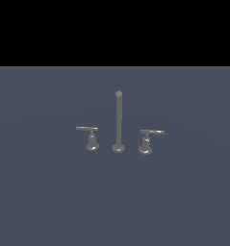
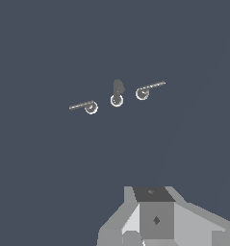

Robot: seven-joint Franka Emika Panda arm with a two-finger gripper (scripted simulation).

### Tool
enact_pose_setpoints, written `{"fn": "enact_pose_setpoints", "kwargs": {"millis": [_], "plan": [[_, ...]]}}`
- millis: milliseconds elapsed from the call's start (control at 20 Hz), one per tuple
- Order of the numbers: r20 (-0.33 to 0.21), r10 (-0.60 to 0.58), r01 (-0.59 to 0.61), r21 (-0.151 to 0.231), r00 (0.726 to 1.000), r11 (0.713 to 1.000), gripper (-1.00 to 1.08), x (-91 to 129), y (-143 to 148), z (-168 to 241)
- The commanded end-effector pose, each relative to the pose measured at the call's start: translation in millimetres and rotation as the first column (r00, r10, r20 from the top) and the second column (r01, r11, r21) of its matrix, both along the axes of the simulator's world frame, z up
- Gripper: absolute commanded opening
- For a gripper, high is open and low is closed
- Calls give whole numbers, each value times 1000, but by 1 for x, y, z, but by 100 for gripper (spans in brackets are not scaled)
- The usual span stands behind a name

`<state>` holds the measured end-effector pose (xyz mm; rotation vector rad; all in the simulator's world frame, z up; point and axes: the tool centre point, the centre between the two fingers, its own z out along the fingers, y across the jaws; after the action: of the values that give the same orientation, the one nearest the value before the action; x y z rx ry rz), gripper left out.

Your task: Turn on the faucet by rotating a designated handle.

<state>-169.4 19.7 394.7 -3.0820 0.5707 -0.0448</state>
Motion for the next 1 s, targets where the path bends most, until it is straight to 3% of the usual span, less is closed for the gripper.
{"fn": "enact_pose_setpoints", "kwargs": {"millis": [0,450,700,950], "plan": [[-1,-73,73,2,997,997,-100,13,-2,-17],[-7,-323,323,6,946,946,-100,60,-17,-78],[-11,-453,453,7,892,892,-100,83,-31,-112],[-15,-574,575,7,818,818,-100,105,-48,-146]]}}
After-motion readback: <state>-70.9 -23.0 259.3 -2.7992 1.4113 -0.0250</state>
